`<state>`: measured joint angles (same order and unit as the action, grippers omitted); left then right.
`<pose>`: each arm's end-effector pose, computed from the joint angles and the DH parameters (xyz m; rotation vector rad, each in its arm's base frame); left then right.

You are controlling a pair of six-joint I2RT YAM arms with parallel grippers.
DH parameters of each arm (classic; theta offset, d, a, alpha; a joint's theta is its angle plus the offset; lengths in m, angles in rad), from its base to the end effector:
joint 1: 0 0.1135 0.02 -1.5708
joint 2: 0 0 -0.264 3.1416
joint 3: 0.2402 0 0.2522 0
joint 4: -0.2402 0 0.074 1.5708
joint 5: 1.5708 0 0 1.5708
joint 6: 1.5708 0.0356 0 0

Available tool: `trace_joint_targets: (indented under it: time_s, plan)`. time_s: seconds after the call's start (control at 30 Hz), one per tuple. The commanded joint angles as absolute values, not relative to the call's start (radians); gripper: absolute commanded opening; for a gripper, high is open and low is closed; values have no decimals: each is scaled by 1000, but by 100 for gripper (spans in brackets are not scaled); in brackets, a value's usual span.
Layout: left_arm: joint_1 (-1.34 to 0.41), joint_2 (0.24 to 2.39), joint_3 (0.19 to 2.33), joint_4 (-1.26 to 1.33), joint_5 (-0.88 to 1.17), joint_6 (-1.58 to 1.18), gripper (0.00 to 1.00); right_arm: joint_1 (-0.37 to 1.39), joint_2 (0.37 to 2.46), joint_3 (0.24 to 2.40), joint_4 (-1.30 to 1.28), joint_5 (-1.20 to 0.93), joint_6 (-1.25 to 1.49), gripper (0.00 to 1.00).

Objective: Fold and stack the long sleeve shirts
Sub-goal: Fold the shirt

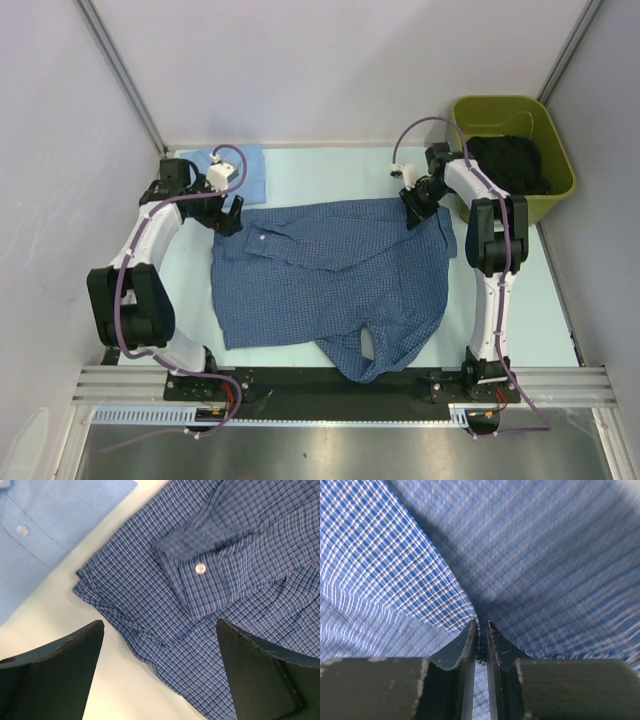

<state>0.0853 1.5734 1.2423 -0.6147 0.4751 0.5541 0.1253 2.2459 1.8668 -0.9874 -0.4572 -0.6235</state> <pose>0.3338 0.0122 0.2689 0.7373 2.2821 -0.3068 0.4507 0.0726 0.1809 -1.0787 2.5639 0.5567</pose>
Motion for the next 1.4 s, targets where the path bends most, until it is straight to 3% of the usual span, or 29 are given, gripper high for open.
trace_joint_targets:
  time_s: [0.0,0.13,0.17,0.23,0.3,0.33,0.6,0.77,0.97,1.1,1.37]
  plan:
    - [84,1505,1172,-617,500,583,99,97,2119,1764,-1014,-474,-652,16]
    - [84,1497,1128,-615,482,601,99,97,2109,1698,-977,-445,-655,17]
    - [83,1496,1115,-620,477,607,100,98,2112,1698,-976,-439,-647,25]
    - [81,1493,1101,-632,466,636,100,97,2120,1703,-973,-427,-640,31]
    - [81,1486,1071,-659,463,675,99,92,2106,1704,-969,-417,-629,46]
    - [83,1482,1059,-672,462,690,99,87,2096,1706,-971,-408,-630,48]
    - [77,1383,919,-825,474,883,95,35,1906,1631,-1040,-457,-759,53]
    - [22,1200,790,-989,511,1101,93,32,1604,1273,-1100,-514,-1026,59]
    - [-141,1013,597,-1036,393,1178,94,78,1252,930,-1092,-489,-1296,67]
    - [-192,1009,580,-1029,358,1210,93,141,1131,771,-1078,-456,-1356,70]
    - [-336,1035,549,-1026,269,1275,89,216,1016,664,-1042,-451,-1434,74]
